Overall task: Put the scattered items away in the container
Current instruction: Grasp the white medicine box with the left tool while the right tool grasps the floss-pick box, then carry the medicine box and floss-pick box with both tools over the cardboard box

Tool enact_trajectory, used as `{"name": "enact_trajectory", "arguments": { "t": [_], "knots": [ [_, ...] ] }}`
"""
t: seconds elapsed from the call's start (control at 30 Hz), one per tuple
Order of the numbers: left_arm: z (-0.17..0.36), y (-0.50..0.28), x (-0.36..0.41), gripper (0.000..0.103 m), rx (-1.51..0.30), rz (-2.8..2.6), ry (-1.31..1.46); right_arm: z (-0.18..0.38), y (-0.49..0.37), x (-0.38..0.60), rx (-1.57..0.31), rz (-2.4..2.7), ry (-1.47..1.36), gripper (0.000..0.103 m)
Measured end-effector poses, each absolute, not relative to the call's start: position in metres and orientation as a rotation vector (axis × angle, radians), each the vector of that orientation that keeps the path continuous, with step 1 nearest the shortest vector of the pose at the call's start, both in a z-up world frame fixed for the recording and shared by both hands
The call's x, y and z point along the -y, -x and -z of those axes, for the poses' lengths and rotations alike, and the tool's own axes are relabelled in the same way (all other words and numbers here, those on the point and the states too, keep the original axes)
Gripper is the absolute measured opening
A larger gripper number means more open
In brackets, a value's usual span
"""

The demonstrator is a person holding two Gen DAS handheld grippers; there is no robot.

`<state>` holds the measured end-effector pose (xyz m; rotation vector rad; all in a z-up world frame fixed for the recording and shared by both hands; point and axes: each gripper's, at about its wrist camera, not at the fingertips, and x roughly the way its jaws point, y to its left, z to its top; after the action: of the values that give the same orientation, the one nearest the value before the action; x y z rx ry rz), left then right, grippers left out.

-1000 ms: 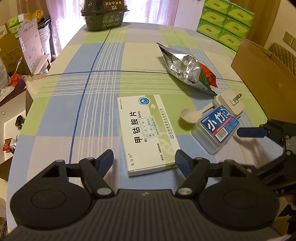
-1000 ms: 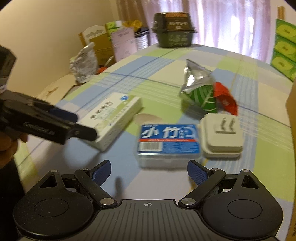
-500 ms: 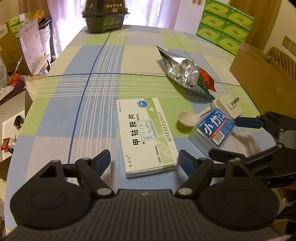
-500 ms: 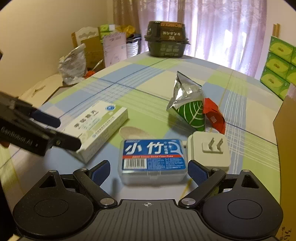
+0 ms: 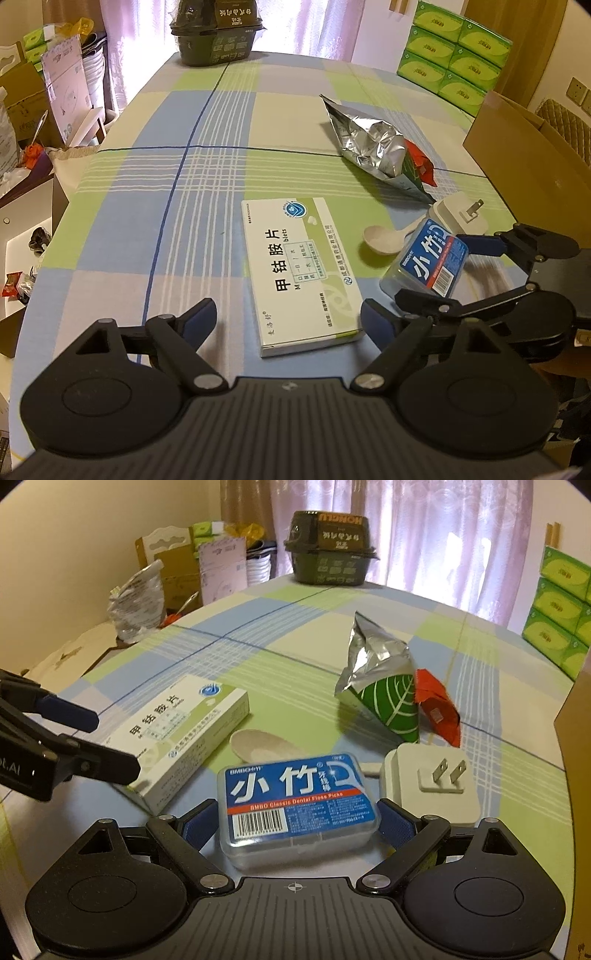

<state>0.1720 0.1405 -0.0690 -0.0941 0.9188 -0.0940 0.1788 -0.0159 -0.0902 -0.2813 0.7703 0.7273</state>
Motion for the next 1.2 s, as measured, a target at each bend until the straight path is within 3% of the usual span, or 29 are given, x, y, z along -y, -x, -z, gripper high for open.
{"name": "enact_trajectory", "arguments": {
  "t": [0.07, 0.53, 0.63, 0.77, 1.03, 1.1, 1.2],
  "knots": [
    [0.069, -0.172, -0.14, 0.082, -0.916, 0.095, 0.098, 0.089, -0.178, 0.02, -0.787, -0.726, 0.262, 0.089],
    [0.077, -0.202, -0.12, 0.082, -0.933, 0.095, 0.037, 0.081, -0.158, 0.037, -0.812, -0.707, 0.256, 0.089],
    [0.083, -0.209, -0.116, 0.073, -0.954, 0.081, 0.002, 0.085, -0.158, 0.036, -0.806, -0.715, 0.276, 0.09],
    [0.082, -0.205, -0.118, 0.068, -0.961, 0.075, 0.005, 0.087, -0.16, 0.035, -0.793, -0.719, 0.276, 0.096],
    [0.08, -0.187, -0.121, 0.069, -0.979, 0.11, 0.002, 0.088, -0.169, 0.033, -0.796, -0.74, 0.268, 0.095],
    [0.08, -0.189, -0.122, 0.076, -0.974, 0.098, 0.009, 0.087, -0.17, 0.033, -0.798, -0.745, 0.265, 0.095],
    [0.082, -0.197, -0.122, 0.076, -0.971, 0.086, 0.018, 0.086, -0.17, 0.031, -0.804, -0.742, 0.263, 0.095]
  ]
}}
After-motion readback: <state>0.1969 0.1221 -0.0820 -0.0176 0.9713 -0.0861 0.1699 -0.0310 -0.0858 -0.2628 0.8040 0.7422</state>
